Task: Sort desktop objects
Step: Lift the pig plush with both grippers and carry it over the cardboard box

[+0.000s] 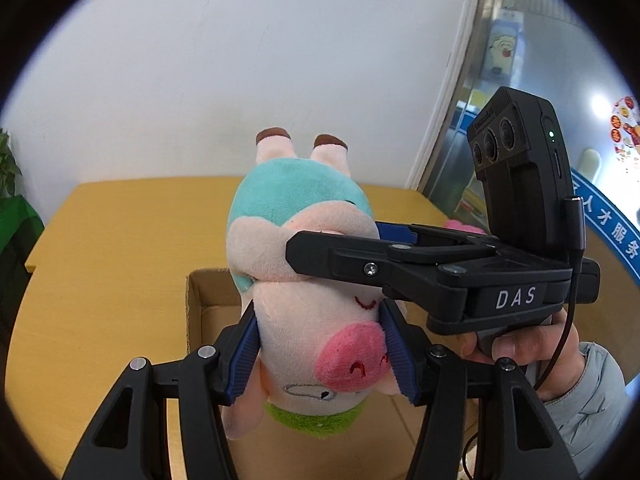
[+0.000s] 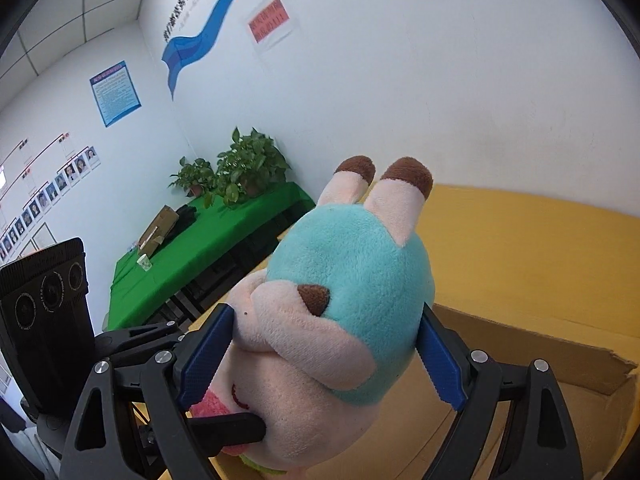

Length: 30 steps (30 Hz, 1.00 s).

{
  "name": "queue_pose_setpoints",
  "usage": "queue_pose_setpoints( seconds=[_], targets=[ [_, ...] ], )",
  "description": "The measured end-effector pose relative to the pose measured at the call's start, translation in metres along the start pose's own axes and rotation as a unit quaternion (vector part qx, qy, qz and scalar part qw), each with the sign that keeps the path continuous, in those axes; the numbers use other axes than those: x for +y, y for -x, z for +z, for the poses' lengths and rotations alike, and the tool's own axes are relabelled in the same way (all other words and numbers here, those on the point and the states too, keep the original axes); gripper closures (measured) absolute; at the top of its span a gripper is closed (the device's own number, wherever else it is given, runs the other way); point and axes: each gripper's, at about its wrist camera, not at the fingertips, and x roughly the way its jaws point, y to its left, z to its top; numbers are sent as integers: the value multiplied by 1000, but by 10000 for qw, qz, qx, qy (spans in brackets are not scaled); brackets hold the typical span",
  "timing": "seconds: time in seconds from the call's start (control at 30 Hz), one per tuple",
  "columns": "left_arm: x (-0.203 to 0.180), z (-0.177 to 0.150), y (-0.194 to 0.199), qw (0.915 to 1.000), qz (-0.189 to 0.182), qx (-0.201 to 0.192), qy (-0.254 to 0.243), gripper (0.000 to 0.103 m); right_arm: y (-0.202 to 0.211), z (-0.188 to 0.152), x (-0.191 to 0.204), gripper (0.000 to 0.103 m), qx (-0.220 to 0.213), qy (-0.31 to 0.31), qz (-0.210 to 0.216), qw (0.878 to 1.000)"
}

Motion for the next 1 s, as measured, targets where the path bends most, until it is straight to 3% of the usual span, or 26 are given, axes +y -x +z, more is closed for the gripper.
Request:
queue_pose_setpoints(
  seconds=[0.33, 0.6, 0.8, 1.0],
  targets=[
    [55, -36, -64, 9956, 164, 789, 480, 46, -113, -28, -55, 18, 736, -597, 186, 9953],
    [74, -56, -96, 9870, 395, 1413, 658, 46, -163, -62, -86, 18, 1099, -925, 310, 9891],
    [79, -59, -87, 9859, 354, 1388, 870, 43, -172, -67, -91, 14, 883, -1058, 409, 9896],
    [96, -56, -72, 9875, 662, 1149, 848, 42, -173, -62, -82, 6, 933, -982, 93, 9907]
  ],
)
